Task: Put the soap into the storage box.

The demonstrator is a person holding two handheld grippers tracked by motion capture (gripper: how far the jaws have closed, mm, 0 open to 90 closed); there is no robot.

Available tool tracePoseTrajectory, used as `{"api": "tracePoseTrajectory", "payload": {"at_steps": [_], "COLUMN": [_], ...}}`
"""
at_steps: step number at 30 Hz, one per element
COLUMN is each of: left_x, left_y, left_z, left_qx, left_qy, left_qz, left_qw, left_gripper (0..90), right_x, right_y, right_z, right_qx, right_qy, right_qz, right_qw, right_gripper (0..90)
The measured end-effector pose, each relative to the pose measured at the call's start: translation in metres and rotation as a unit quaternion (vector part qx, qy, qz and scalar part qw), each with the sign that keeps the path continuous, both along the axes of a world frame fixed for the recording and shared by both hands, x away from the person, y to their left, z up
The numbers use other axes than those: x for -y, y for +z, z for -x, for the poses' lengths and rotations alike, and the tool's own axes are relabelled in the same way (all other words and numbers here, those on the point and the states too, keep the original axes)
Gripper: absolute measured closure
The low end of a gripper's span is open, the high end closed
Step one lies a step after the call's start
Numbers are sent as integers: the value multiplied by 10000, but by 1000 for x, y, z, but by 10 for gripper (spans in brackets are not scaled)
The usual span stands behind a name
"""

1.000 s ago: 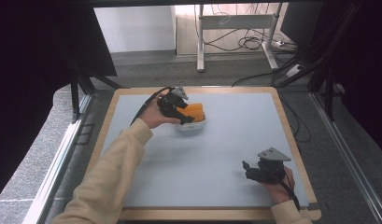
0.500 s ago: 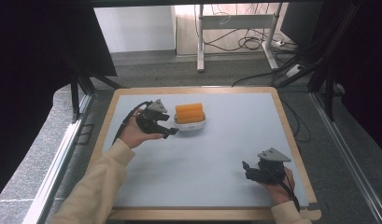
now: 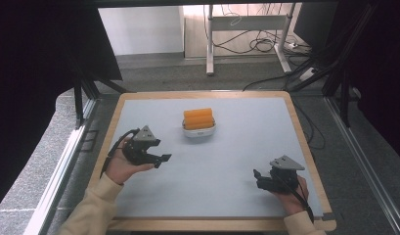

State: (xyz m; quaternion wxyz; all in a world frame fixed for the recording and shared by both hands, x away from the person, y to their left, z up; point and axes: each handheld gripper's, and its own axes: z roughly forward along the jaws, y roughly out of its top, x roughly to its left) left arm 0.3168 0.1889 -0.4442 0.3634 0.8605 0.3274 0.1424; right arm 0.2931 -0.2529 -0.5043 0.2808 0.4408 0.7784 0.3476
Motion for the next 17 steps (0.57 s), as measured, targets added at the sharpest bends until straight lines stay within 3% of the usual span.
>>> {"api": "tracePoseTrajectory", "payload": {"at_steps": [7,12,17], "left_x": [-13,-14,-17], "left_y": [-7,-7,-8], "left_z": [7,8,10], "left_qx": [-69,-45,-21], "left_qy": [185,187,250], "left_qz": [116,122,114], "left_qw": [9997,9997,9996], "left_gripper": [309,304,298], "right_x": [0,0,-2], "right_y": [0,0,4], "right_z": [0,-1,0], "right_qx": [1,13,129], "right_qy": [-23,-23,70], "right_qz": [13,24,5], "right_qw": [10000,10000,9999], "right_gripper": [153,153,153]}}
